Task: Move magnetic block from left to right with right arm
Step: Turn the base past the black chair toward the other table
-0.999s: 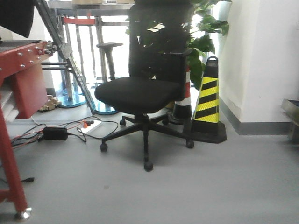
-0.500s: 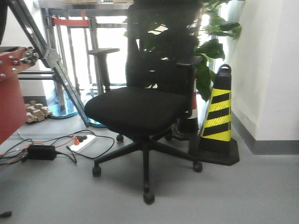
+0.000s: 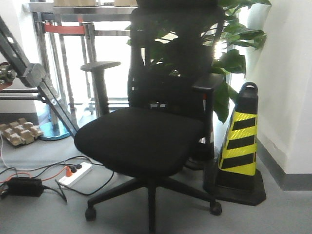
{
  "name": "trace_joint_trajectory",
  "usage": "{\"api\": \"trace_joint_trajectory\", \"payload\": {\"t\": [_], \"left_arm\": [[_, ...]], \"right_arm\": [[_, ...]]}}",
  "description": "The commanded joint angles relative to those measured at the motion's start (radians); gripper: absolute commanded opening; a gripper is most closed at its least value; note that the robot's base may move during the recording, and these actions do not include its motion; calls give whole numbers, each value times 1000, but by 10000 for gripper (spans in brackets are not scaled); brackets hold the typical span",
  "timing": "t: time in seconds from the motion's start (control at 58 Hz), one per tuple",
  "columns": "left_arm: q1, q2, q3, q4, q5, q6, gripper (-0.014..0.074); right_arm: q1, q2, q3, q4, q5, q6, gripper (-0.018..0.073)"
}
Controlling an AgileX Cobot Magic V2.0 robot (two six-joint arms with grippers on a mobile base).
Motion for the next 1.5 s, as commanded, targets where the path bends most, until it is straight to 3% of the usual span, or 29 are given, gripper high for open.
{"api": "trace_joint_trajectory", "payload": {"t": [0.0, 1.482], "left_arm": [[-3, -6, 7, -3, -80, -2, -117], [-3, -6, 7, -3, -80, -2, -117]], "right_arm": [[-5, 10, -29, -13, -91, -5, 276], [-5, 10, -29, -13, -91, -5, 276]]}}
